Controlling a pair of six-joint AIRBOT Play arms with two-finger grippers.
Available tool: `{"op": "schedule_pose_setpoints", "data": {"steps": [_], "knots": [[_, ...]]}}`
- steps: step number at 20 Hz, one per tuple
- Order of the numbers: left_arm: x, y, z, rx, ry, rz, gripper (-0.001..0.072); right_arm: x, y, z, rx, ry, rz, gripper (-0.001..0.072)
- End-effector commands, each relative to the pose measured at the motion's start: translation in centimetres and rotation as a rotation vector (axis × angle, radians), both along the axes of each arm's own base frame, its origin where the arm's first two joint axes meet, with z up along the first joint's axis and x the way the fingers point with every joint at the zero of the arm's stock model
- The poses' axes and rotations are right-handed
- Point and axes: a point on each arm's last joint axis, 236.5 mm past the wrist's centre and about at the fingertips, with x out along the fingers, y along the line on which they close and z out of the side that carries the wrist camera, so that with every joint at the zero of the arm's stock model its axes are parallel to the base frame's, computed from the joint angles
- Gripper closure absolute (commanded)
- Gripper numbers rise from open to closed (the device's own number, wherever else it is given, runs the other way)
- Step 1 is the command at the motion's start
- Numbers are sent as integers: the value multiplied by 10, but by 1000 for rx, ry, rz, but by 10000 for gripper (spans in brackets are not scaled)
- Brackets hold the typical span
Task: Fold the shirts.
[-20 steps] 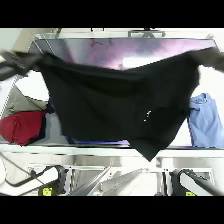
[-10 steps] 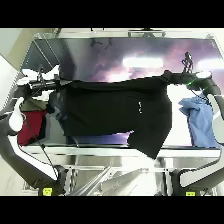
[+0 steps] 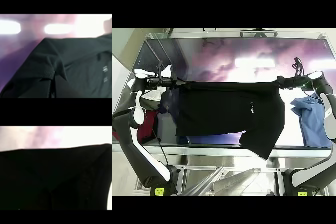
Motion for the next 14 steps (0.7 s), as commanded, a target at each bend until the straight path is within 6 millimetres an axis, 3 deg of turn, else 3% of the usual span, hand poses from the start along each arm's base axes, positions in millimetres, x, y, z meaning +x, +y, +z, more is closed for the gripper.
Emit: {"op": "schedule_pose_setpoints", "data": {"steps": [1,4,8,11,14], "knots": [[-8,10,-11,155,28,-75,695,-15,-15,-28,-97,89,9,696],[-8,8,3,176,9,-118,694,-16,-18,-40,-113,108,7,696],[-4,5,19,182,-25,-142,694,-10,-20,-38,-116,89,-9,696],[-6,-3,17,190,-31,-177,695,-10,-13,-38,-116,92,-2,696],[-13,3,-1,304,2,-218,695,-8,-10,-38,-124,80,-1,696]]}}
